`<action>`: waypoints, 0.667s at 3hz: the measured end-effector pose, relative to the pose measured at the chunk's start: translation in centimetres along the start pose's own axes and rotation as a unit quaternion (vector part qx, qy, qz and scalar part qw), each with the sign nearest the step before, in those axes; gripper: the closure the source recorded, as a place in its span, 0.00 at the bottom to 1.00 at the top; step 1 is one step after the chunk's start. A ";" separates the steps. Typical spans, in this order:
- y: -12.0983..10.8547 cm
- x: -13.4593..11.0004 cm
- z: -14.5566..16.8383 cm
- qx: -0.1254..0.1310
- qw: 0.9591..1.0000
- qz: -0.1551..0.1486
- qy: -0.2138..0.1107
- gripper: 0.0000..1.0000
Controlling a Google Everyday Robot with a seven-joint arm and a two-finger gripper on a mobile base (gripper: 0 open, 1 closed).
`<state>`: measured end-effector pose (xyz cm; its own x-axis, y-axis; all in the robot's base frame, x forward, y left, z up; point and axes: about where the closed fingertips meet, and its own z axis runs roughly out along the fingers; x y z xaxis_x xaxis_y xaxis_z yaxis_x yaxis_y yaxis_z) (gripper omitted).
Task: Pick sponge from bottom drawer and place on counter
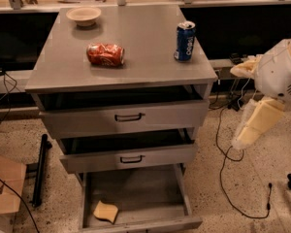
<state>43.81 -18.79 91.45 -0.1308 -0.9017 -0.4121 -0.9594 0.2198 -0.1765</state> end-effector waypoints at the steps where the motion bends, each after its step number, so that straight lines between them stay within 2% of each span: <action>1: 0.7 0.3 4.0 -0.043 0.996 0.008 -0.082 0.00; 2: 0.7 0.3 4.0 -0.043 0.996 0.008 -0.082 0.00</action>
Offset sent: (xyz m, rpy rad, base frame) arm 0.0027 0.0096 -0.0349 0.1468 0.0405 0.0393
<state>44.14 -17.39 87.60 -0.1108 -0.8235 -0.5564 -0.9763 0.1949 -0.0940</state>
